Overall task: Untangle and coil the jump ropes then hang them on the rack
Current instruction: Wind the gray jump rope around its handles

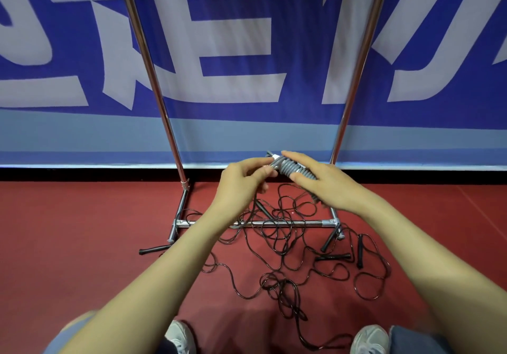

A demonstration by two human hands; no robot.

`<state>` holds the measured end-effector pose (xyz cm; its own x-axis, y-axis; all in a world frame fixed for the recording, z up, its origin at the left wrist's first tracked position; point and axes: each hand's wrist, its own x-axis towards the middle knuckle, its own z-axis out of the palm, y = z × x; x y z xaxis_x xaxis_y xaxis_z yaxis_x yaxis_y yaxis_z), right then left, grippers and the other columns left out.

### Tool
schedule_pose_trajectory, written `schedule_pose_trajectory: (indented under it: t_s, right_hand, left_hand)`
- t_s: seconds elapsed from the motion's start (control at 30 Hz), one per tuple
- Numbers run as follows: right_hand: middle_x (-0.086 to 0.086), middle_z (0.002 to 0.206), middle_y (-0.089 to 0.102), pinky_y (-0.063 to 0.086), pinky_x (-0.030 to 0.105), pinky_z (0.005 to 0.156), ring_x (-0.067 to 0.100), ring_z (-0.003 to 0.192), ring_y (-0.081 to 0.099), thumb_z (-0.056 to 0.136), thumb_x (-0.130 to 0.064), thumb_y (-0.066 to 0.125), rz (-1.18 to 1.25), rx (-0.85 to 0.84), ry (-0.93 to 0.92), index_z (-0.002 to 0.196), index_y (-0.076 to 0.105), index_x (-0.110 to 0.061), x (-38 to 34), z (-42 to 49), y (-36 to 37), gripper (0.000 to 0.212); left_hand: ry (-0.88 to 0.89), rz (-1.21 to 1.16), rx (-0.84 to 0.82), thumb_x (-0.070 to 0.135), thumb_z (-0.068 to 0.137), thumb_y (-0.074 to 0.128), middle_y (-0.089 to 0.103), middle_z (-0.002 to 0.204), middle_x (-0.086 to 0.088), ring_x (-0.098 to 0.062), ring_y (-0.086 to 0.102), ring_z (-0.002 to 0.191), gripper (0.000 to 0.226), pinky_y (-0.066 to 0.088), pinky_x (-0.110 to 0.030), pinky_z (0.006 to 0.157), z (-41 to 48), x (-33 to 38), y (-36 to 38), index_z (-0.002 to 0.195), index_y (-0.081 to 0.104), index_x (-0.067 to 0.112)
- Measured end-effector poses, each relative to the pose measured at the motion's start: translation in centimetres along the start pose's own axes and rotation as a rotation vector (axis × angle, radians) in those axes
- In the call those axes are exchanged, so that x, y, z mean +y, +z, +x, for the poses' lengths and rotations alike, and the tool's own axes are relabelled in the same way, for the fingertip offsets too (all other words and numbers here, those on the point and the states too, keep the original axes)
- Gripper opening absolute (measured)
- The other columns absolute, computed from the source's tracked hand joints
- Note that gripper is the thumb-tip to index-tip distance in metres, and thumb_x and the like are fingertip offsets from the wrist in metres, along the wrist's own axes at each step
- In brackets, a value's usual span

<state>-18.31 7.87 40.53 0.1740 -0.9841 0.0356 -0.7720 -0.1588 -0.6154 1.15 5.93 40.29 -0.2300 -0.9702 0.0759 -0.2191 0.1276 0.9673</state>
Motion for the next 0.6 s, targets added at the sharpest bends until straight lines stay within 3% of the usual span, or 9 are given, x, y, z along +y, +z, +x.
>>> schedule_pose_trajectory:
  t_s: [0.1,0.17,0.3,0.4,0.53,0.6]
  right_hand:
    - [-0.007,0.071,0.056,0.051,0.036,0.063,0.015,0.057,0.053,0.098,-0.038,0.048,0.076,0.075,-0.027,0.139,0.036,-0.055,-0.5,0.0,0.1,0.046]
    - [-0.003,0.069,0.058,0.054,0.039,0.059,0.017,0.054,0.055,0.097,-0.035,0.051,0.168,0.105,-0.056,0.135,0.040,-0.055,-0.7,0.0,0.3,0.044]
    - [0.008,0.067,0.059,0.055,0.043,0.056,0.025,0.052,0.057,0.097,-0.032,0.054,0.261,0.130,-0.128,0.127,0.045,-0.056,-1.2,-0.2,0.3,0.039]
    - [0.006,0.064,0.057,0.052,0.035,0.051,0.020,0.050,0.055,0.097,-0.027,0.055,0.348,0.118,-0.192,0.128,0.046,-0.054,-1.5,-0.1,0.3,0.042]
    - [0.015,0.088,0.060,0.042,0.018,0.041,0.023,0.051,0.059,0.097,-0.018,0.055,0.479,0.107,-0.227,0.128,0.048,-0.049,-2.2,-0.2,0.2,0.044]
    - [0.018,0.092,0.060,0.041,0.018,0.039,0.023,0.050,0.060,0.097,-0.019,0.055,0.511,0.101,-0.231,0.129,0.048,-0.047,-2.3,-0.1,0.5,0.043]
  left_hand:
    - [-0.084,-0.220,-0.036,0.006,0.092,0.061,0.074,0.086,-0.006,-0.014,0.065,0.066,0.008,0.054,-0.028,0.074,-0.2,-0.1,-0.2,0.098,0.066,0.008]
    - [-0.090,-0.245,-0.052,0.005,0.091,0.062,0.073,0.083,-0.011,-0.015,0.069,0.068,0.002,0.055,-0.024,0.073,-0.3,0.0,-0.3,0.091,0.064,0.006]
    - [0.044,0.077,0.064,0.019,0.086,0.070,0.071,0.083,-0.005,-0.011,0.065,0.078,0.004,0.049,-0.022,0.076,0.0,-0.3,-0.8,0.083,0.070,0.017]
    - [0.191,0.265,0.210,0.028,0.081,0.074,0.055,0.078,0.006,-0.004,0.049,0.079,0.006,0.034,-0.011,0.072,0.1,-0.3,-1.1,0.081,0.076,0.023]
    - [0.161,0.093,0.196,0.027,0.085,0.070,0.069,0.068,0.007,-0.003,0.061,0.066,0.012,0.046,-0.017,0.069,-0.4,0.1,-1.0,0.081,0.076,0.017]
    - [0.138,0.033,0.198,0.022,0.088,0.067,0.070,0.067,0.006,-0.003,0.063,0.062,0.012,0.048,-0.017,0.070,-0.4,0.0,-0.8,0.081,0.075,0.016]
